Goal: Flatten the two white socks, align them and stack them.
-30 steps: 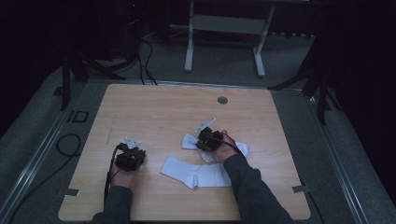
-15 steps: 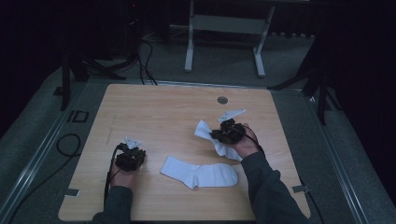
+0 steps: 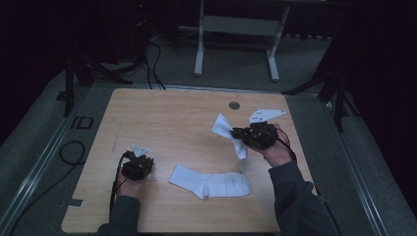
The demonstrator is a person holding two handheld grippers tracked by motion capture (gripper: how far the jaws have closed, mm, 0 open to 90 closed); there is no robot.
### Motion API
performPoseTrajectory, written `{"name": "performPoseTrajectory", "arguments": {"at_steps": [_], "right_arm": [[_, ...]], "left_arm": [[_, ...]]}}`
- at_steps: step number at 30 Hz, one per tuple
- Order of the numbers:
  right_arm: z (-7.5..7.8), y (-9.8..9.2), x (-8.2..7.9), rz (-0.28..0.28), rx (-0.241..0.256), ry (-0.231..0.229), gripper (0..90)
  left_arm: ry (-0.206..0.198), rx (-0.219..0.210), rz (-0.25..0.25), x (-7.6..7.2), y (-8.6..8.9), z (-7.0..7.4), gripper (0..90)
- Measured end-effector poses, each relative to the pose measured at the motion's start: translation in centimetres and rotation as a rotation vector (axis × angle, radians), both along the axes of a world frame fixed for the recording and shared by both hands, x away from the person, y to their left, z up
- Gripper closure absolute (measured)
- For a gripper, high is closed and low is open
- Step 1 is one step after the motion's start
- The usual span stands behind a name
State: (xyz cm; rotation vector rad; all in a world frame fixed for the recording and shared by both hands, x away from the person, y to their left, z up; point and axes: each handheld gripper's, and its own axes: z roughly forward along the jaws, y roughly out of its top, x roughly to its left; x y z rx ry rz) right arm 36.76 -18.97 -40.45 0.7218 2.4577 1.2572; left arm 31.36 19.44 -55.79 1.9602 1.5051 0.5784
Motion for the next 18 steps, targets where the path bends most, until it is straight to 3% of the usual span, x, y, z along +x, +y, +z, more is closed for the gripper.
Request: {"name": "performPoseTrajectory", "arguments": {"at_steps": [8, 12, 15, 18], "right_arm": [[2.1, -0.2, -3.3, 0.08, 0.06, -0.036, 83.3], [2.3, -0.3, -5.1, 0.113, 0.044, -0.05, 83.1], [1.6, 0.4, -5.7, 0.131, 0.022, -0.038, 83.0], [-0.1, 1.7, -5.8, 0.158, -0.016, -0.013, 82.8]], "left_arm": [[-0.002, -0.001, 0.0, 0.0, 0.0, 0.0, 82.5], [-0.002, 0.001, -0.001, 0.0, 0.0, 0.0, 82.5], [-0.002, -0.001, 0.001, 0.0, 0.0, 0.0, 82.5], [-0.002, -0.001, 0.002, 0.0, 0.0, 0.0, 82.4]]}}
